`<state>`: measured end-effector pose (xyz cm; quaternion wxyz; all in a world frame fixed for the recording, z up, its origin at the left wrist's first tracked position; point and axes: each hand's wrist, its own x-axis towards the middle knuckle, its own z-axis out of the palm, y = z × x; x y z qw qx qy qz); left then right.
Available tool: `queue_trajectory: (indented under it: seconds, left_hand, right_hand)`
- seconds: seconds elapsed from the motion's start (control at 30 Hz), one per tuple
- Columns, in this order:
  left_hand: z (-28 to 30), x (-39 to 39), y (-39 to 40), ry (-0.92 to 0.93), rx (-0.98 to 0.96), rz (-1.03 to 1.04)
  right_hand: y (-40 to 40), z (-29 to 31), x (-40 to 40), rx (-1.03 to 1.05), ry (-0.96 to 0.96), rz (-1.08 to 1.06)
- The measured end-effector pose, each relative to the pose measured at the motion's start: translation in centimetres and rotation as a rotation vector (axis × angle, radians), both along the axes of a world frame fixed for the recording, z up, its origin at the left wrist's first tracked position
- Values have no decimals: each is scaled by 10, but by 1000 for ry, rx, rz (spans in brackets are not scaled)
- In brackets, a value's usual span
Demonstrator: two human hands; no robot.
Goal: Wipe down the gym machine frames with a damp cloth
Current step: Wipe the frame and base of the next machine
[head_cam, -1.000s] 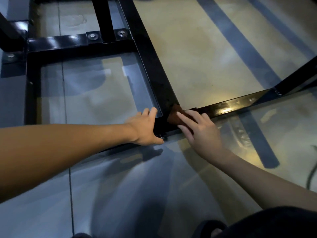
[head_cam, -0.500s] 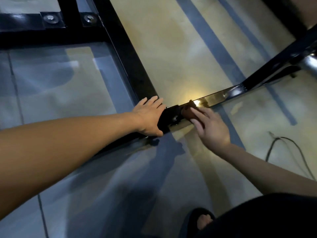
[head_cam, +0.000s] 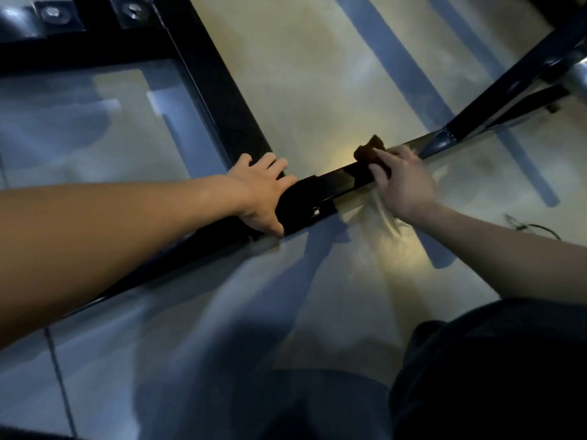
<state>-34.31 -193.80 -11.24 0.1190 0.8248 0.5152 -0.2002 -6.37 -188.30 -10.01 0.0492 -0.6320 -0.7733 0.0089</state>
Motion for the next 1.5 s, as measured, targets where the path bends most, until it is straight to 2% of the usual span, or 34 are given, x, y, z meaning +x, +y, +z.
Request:
queue_trajectory:
  seconds: [0.03,0.13,0.23,0.37,0.4,0.5,0.57,0.63,0.7,0.8,0.9,0.97,1.07,1.17,1.33,1.43,1.5]
  left_hand:
    - [2,3,3,12,-38,14]
    - [10,9,17,4,-124,84]
    - [9,28,29,-40,-110,130]
    - [-1,40,27,-115,-81,206]
    - [-1,42,27,-137,-98,247]
    - [6,56,33,-145,-136,341]
    - [10,64,37,-108,-195,376]
    - [18,70,43,-46,-277,406]
    - [29,75,50,-6,-345,416]
    - [36,83,54,49,-335,384]
    - [22,88,54,-61,-324,435]
    - [9,94,56,-158,-366,476]
    - [6,94,61,-149,-326,438]
    - [11,94,59,-118,-328,435]
    - [12,91,62,-20,-322,357]
    - [17,91,68,-16,-374,354]
    - [19,91,67,-29,-372,374]
  right_hand:
    - [4,-1,-4,-10,25,25]
    - [-11,-11,-17,45,114,294]
    - [-26,-17,20,20,82,456]
    - [32,-13,65,73,73,270]
    - [40,-12,60,60,59,277]
    - [36,-14,34,58,141,486]
    - [18,-18,30,-10,138,557]
    - [15,-16,42,-86,133,536]
    - [30,-18,56,-86,123,482]
    - [51,-21,58,-43,193,372]
    - [46,-25,44,20,242,374]
    - [34,-30,40,32,217,473]
    - [32,-32,55,110,150,565]
    - [59,-27,87,119,97,527]
    - [114,-13,80,-44,91,443]
    - [84,-26,57,121,166,523]
    - [57,-33,56,102,177,586]
